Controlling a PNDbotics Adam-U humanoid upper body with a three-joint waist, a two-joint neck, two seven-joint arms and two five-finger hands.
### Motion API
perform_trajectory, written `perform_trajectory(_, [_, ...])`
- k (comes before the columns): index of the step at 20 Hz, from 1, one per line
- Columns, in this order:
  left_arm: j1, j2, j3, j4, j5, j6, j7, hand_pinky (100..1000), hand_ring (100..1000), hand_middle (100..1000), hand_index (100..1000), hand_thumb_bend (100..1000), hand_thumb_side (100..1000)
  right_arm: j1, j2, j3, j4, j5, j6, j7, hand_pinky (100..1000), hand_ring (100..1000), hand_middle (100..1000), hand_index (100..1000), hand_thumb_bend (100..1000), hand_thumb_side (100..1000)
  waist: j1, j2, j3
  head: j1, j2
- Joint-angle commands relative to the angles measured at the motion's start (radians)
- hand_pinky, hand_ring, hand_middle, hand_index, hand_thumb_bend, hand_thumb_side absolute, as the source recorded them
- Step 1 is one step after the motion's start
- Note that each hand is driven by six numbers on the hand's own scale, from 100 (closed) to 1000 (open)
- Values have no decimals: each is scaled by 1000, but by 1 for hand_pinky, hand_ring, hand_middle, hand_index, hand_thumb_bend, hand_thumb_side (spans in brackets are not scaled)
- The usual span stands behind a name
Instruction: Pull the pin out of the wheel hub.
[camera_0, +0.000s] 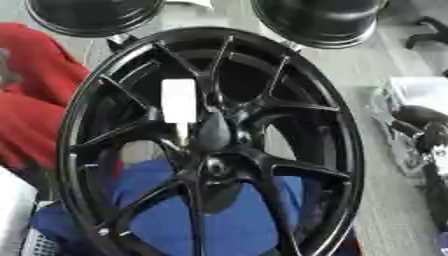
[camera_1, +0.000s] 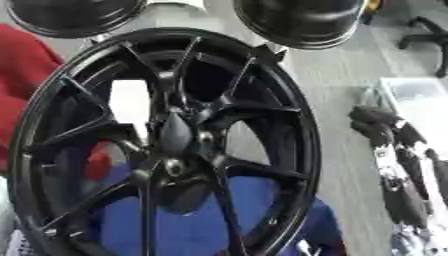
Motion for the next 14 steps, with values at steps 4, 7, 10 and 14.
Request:
perform_trajectory(4, [-15, 89, -6, -22, -2, -13, -8, 600, 729, 598, 670, 555, 471, -12, -9, 6, -10, 25, -10, -1, 853, 827, 757, 753, 100, 615, 8, 4, -8, 9, -20])
perform_trajectory(7, [-14, 147, -9, -22, -17, -25, -8, 602, 730, 600, 673, 558, 473, -9, -2, 8, -10, 36, -13, -4, 853, 827, 758, 753, 100, 617, 14, 12, -16, 18, -18])
perform_trajectory(10, [-2, 220, -15, -22, -32, -37, -7, 605, 731, 602, 675, 560, 475, -2, 2, 10, -10, 48, -13, -9, 850, 828, 758, 754, 100, 617, 24, 9, -28, 25, -13])
perform_trajectory(14, [21, 353, -39, -22, -64, -50, -24, 616, 732, 605, 681, 558, 482, 13, 6, 12, -10, 63, -9, -16, 852, 827, 758, 753, 100, 620, 39, -1, -38, 27, 0])
